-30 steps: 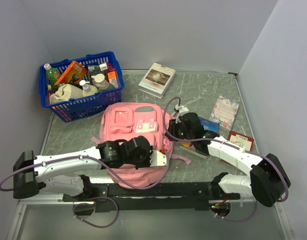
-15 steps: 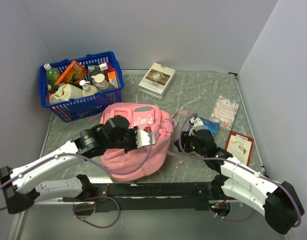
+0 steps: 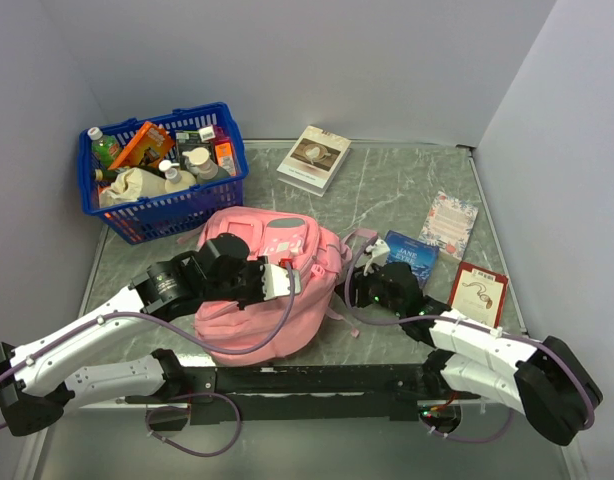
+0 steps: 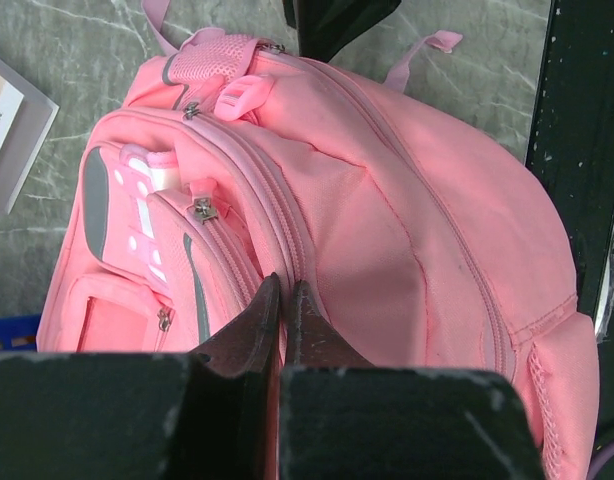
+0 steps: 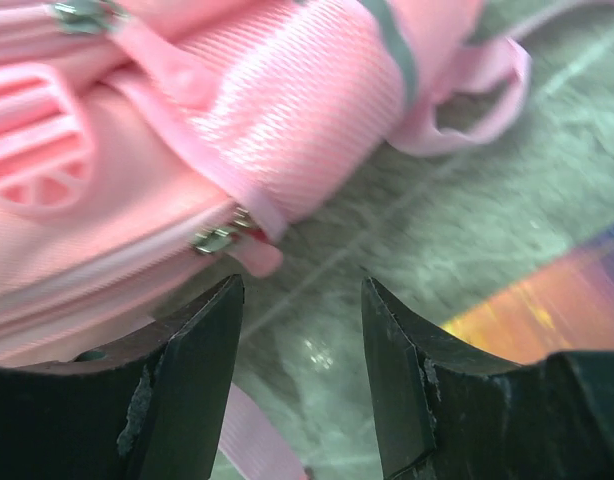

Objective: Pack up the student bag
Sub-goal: Unzip the student bag at the center of the board.

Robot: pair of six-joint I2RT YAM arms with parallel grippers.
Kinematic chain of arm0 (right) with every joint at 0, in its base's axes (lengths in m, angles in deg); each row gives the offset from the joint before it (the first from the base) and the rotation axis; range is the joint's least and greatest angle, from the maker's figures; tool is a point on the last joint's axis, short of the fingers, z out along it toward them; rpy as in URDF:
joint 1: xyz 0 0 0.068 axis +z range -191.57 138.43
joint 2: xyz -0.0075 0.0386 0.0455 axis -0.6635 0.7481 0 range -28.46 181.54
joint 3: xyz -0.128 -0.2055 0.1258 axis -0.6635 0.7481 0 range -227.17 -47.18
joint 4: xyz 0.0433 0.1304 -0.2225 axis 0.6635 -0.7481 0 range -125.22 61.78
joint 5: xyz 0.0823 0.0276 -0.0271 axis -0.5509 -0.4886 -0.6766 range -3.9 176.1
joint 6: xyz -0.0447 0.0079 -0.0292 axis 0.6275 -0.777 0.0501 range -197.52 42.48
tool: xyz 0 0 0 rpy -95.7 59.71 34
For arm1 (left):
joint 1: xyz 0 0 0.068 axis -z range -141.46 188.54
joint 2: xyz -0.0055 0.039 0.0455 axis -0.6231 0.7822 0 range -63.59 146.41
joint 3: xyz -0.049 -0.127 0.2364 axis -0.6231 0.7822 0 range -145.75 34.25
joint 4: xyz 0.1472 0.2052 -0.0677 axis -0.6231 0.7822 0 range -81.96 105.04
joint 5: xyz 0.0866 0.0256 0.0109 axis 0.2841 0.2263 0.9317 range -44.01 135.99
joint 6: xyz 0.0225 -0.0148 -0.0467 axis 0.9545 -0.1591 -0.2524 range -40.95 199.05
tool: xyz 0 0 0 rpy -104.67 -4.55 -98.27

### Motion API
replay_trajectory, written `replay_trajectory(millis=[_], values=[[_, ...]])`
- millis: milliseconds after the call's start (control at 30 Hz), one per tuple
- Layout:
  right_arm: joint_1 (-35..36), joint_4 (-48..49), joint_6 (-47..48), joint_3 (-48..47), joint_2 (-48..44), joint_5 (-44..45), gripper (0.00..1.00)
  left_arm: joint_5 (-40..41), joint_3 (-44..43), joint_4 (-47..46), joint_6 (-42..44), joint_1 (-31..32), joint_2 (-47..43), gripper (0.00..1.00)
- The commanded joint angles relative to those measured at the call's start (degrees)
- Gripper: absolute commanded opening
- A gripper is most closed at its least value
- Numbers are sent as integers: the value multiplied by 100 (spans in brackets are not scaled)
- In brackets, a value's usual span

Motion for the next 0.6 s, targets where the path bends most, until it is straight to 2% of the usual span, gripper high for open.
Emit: replay_trajectory(millis=[0, 100, 267, 333, 433, 567], values=[[115, 711, 240, -122, 261, -100, 59, 797, -142, -437, 433, -216, -13, 1], [238, 1151, 345, 19, 419, -153, 61, 797, -125, -454, 469, -216, -22, 1], [598, 1370, 521, 10, 648, 427, 60, 797, -142, -481, 495, -242, -40, 1], [774, 1502, 565, 36, 727, 934, 59, 929, -151, -481, 486, -260, -48, 1], [880, 1548, 618, -59, 850, 1261, 51, 867, -142, -428, 434, -277, -57, 1], [1064, 1433, 662, 27, 605, 1621, 31, 867, -99, -358, 416, -286, -66, 1]])
